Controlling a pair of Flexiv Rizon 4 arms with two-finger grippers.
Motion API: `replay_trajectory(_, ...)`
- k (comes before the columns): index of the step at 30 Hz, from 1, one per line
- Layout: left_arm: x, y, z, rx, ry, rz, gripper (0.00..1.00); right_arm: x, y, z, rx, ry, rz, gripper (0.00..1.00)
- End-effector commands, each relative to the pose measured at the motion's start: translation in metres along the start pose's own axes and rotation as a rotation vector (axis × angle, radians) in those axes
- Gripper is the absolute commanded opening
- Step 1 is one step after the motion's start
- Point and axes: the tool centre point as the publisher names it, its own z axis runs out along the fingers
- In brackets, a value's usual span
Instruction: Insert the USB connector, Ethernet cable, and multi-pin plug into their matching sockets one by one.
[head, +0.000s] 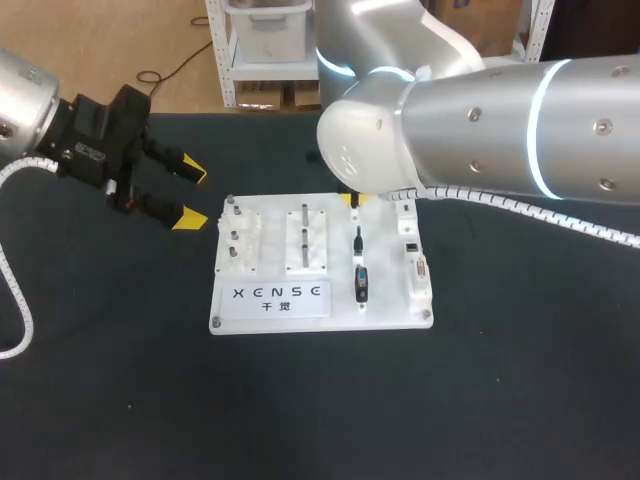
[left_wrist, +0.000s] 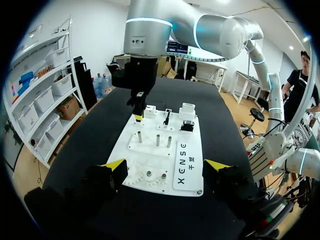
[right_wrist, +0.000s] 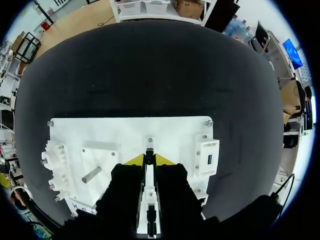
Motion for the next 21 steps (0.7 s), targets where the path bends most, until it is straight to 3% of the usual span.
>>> replay_trajectory(1, 0.001, 0.000, 0.000, -0.001, -0.004, 0.003, 1.00, 0.005, -0.002, -0.012, -0.013, -0.044, -0.013, 0.00)
replay_trajectory(12, 0.001, 0.000, 0.000, -0.001, -0.004, 0.003, 1.00, 0.005, -0.012, -0.046, -0.036, -0.129, -0.016, 0.00)
replay_trajectory(21, 0.001, 0.000, 0.000, -0.001, -0.004, 0.003, 1.00, 0.013, -0.050, -0.039, 0.025, -0.128, 0.013, 0.00)
